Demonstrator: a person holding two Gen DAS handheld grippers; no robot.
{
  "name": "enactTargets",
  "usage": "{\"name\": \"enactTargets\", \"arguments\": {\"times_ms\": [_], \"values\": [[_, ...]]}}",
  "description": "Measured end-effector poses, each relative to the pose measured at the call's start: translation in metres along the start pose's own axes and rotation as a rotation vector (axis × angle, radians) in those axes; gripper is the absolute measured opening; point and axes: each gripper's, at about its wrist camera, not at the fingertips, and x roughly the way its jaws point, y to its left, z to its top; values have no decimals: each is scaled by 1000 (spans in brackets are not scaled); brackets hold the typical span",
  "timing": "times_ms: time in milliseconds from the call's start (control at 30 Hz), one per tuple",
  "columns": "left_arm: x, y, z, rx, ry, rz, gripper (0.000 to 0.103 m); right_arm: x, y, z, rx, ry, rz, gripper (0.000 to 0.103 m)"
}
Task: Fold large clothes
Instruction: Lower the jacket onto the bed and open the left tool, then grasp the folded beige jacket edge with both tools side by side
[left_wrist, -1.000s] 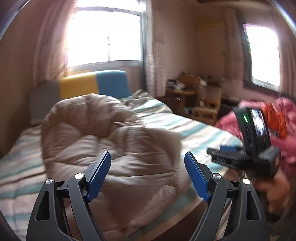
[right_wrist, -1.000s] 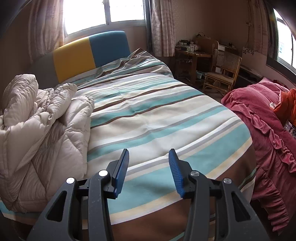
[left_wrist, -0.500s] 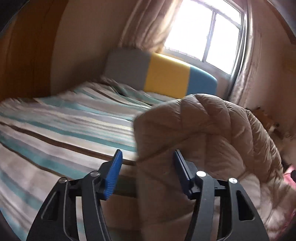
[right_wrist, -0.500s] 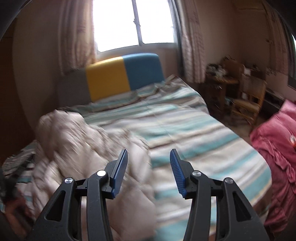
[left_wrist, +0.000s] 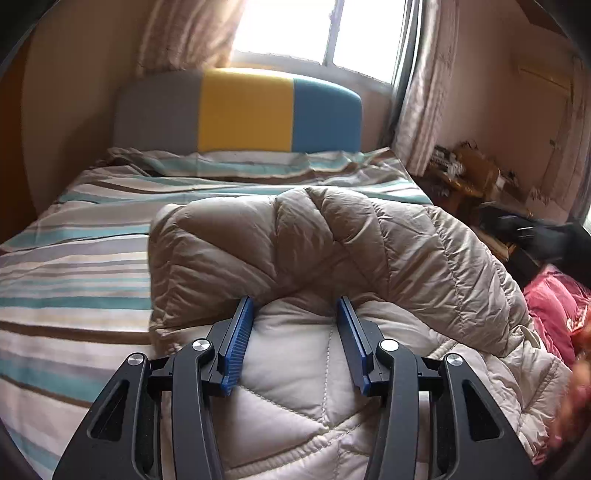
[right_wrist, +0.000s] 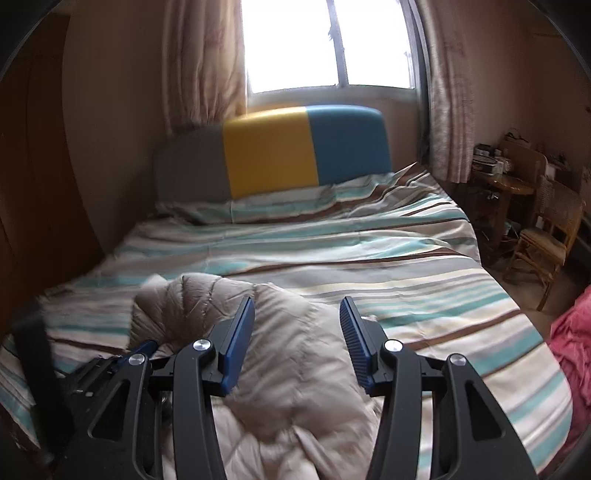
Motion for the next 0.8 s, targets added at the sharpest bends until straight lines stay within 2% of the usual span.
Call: {"name": "enactTargets", "arguments": {"times_ms": [133,267,367,567,800], "values": [[18,-5,12,-2,42,-21,47,46,-6,-1,-35,95,-53,47],[33,-15,15,19,59,-37,47,72,-30,-17,9,149,-86,49],[37,-27,10,48,64,-33,47,81,-50,-32,55,166,-82,49],[56,-29,10,45,87,-43,47,93,-78,-51,130,179,-57,52],[74,-24,6,38,100,-64,48,107,-88,-63,199,195,-33,53]]}}
